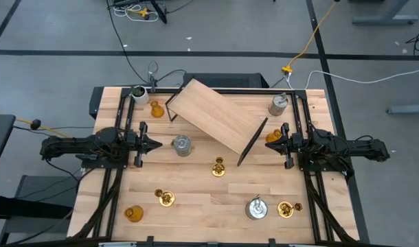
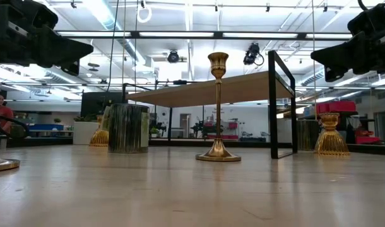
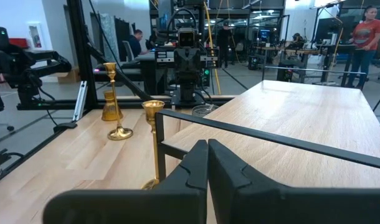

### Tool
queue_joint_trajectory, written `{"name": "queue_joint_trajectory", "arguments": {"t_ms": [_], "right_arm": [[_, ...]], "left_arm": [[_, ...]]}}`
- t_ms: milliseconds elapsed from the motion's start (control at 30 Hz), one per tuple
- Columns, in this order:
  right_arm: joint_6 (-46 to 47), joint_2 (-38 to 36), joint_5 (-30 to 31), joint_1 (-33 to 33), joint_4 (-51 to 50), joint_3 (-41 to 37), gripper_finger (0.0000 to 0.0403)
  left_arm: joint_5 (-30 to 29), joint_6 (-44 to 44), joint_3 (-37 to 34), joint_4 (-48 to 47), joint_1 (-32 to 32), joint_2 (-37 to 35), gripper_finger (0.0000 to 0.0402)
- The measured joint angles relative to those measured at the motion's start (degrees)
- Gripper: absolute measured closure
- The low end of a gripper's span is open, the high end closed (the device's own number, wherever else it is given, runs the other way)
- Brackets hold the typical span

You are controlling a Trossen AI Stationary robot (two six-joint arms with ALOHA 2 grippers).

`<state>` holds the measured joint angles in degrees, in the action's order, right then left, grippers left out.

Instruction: Pick & Place candle stick holders

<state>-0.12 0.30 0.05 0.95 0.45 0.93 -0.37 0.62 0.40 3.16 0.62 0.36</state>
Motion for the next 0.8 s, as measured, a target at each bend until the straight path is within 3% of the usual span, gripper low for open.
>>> {"name": "queue_joint_trajectory", "arguments": {"t_ms": [433, 800], "right_arm": [[0.22, 0.00, 1.03, -0.02, 1.17, 0.00, 0.0389], [0.59, -0.02, 1.03, -0.02, 10.54, -0.01, 0.0389]], "left_arm": [[0.00, 0.00, -0.01, 0.00, 0.00, 0.02, 0.0390], [-0.01, 0.00, -0.01, 0.00, 0.00, 0.00, 0.0390]]}}
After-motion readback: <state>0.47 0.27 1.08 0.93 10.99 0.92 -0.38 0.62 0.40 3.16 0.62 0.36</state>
